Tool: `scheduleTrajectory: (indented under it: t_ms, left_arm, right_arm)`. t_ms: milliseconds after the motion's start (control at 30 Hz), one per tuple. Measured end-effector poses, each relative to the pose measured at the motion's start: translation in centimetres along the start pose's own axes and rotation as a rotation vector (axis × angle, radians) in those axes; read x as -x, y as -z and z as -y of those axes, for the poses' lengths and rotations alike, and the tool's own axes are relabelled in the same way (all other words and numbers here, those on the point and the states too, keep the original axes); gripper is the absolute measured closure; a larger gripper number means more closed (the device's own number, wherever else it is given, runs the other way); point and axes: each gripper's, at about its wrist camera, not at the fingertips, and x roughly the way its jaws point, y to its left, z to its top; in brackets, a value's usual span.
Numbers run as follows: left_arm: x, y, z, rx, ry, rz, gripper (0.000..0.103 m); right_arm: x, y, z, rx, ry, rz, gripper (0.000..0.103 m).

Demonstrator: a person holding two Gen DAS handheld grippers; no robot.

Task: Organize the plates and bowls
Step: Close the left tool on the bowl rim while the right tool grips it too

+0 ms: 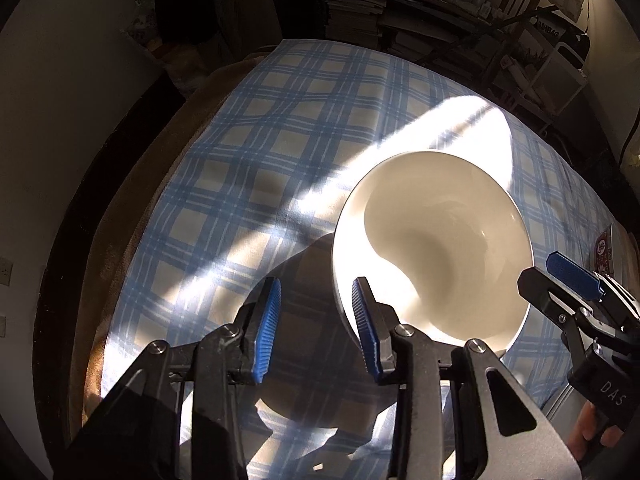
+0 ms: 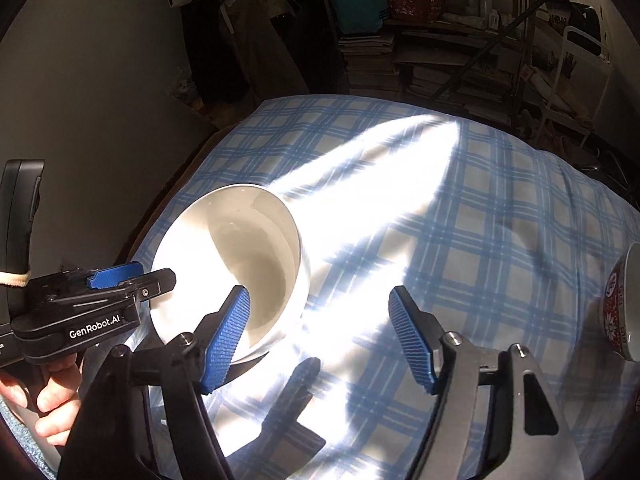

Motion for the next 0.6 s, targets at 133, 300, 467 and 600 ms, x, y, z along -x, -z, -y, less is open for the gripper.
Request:
scheduleTrajectory:
  t_ms: [133, 300, 467, 600]
  left_arm:
    - [-1.1, 0.2, -0.7, 0.118, 0.079, -0.037, 0.076]
    - [-1.0, 0.8, 0.4, 0.132, 0.104, -0.039, 0.09]
    - [0.6, 1.5, 3.0, 0.021, 0.013, 0.021, 0.09]
    - [1.5, 2.0, 3.8, 0.009, 0.027, 0.026, 0.09]
  right_arm:
    - [-1.6, 0.1, 0.2, -0.047, -0.033, -0.055, 0.07]
    - [-2.0, 0.4, 0.5, -0.098, -0.087, -0.081, 0.086]
    - [-1.6, 1.0, 0.6, -0.084, -0.054, -0.09, 0.09]
    - [0.0, 1.9, 1.2, -0.081, -0.052, -0.081, 0.09]
